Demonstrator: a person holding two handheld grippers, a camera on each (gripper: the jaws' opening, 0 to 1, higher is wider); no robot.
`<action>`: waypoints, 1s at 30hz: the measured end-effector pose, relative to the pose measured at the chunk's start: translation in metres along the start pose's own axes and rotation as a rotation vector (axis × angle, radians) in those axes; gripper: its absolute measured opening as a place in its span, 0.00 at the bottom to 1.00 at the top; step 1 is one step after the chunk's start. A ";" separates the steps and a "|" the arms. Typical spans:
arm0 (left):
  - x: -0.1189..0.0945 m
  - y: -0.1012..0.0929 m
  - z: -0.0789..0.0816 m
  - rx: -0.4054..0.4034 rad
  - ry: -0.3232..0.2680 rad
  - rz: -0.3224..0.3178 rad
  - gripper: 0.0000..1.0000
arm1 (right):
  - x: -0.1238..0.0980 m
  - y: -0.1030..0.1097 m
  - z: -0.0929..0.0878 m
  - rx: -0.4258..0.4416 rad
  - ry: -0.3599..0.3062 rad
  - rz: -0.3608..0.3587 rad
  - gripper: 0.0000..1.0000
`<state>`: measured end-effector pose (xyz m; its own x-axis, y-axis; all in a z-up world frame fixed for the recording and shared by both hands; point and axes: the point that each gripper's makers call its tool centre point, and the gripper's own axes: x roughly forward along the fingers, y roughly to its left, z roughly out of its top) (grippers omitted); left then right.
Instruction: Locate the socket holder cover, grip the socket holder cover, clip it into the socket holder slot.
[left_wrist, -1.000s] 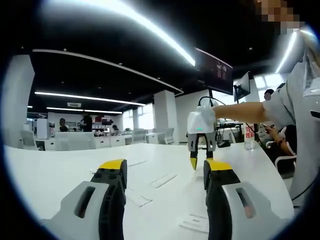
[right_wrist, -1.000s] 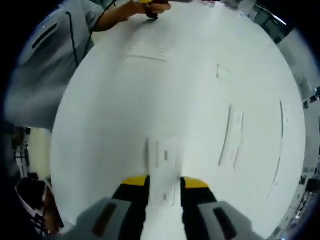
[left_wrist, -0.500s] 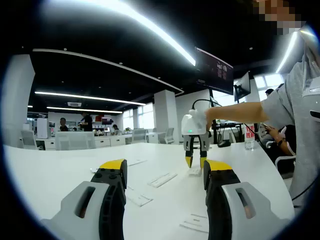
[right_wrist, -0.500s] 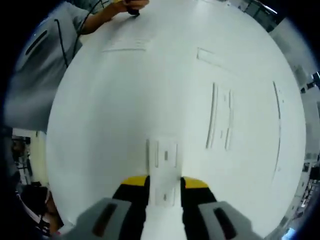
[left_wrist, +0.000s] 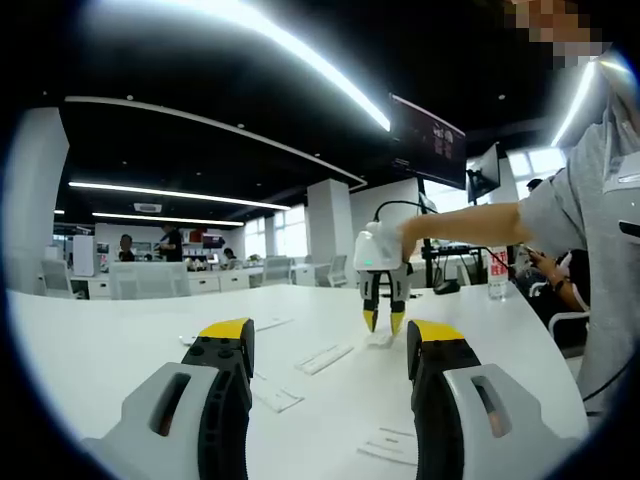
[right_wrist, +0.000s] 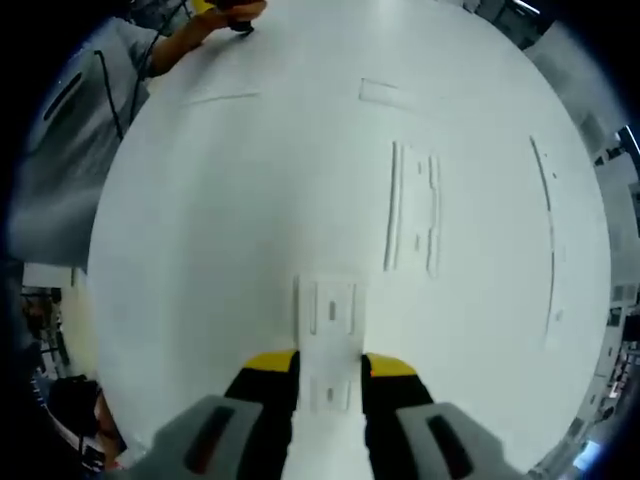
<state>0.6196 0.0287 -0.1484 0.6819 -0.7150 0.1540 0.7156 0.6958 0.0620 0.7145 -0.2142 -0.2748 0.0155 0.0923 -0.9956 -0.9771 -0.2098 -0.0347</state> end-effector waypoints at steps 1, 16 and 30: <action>0.000 -0.001 0.000 -0.001 0.001 -0.001 0.62 | 0.001 0.000 -0.002 0.011 0.002 0.000 0.27; 0.001 -0.001 -0.001 0.000 0.007 -0.001 0.62 | 0.002 -0.011 -0.011 0.048 0.012 -0.005 0.27; 0.001 0.000 -0.001 0.003 0.005 -0.001 0.61 | 0.003 -0.027 -0.017 0.082 0.021 -0.014 0.27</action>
<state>0.6203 0.0274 -0.1487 0.6818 -0.7163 0.1487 0.7160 0.6951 0.0652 0.7445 -0.2252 -0.2788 0.0328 0.0743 -0.9967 -0.9909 -0.1281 -0.0422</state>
